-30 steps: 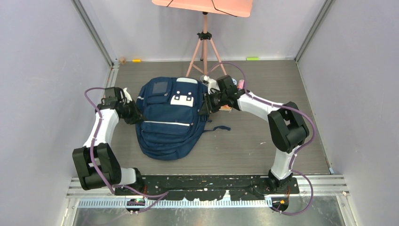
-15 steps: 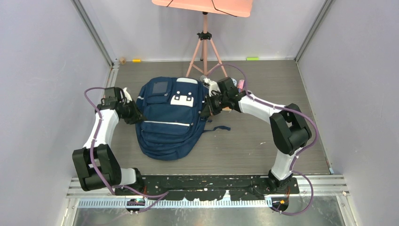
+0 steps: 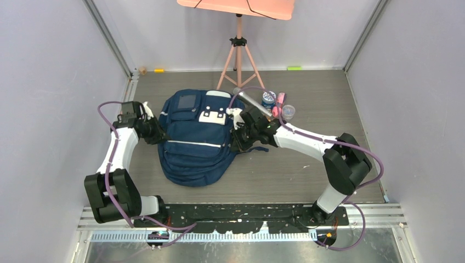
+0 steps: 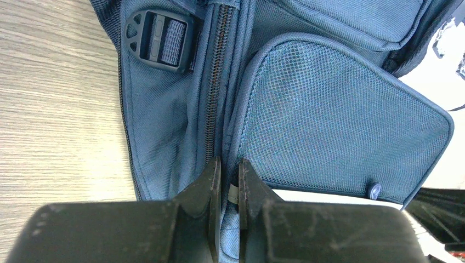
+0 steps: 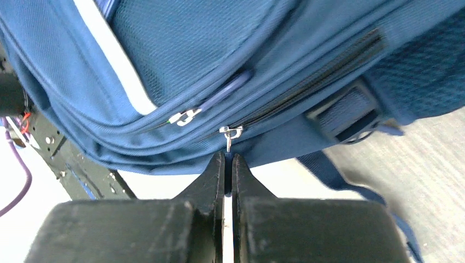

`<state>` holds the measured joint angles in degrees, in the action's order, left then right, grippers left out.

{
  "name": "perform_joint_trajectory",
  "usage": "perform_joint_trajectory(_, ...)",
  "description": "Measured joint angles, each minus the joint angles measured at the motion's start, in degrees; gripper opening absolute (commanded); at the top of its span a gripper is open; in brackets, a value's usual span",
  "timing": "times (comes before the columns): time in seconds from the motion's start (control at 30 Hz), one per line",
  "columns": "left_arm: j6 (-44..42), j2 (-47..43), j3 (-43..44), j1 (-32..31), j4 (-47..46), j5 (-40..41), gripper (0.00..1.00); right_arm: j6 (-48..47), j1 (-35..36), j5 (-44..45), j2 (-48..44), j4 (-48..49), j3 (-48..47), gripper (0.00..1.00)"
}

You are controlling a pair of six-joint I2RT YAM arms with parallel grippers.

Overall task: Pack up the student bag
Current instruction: Unzip the student bag at the center of the board.

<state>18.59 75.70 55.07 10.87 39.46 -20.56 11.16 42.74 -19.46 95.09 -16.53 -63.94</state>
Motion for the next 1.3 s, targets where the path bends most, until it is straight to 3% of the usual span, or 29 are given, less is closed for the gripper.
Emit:
perform_joint_trajectory(0.37, -0.4, -0.6, 0.0, 0.0, -0.9, 0.6, 0.0, 5.6, 12.6, 7.4, -1.9, -3.8, 0.0, 0.0)
perform_joint_trajectory(0.67, -0.5, -1.3, -0.3, 0.0, -1.4, 0.4, 0.0, 13.5, 20.9, 13.0, -0.8, -1.5, -2.2, 0.01)
perform_joint_trajectory(0.87, -0.2, -2.0, -0.8, 0.0, -2.1, 0.5, 0.0, 17.7, 23.4, 16.3, 0.7, 0.2, -3.7, 0.01)
perform_joint_trajectory(1.3, 0.5, -3.2, -1.8, 0.1, -4.6, 0.9, 0.0, 23.8, 25.0, 16.6, 15.1, 2.1, -17.6, 0.01)
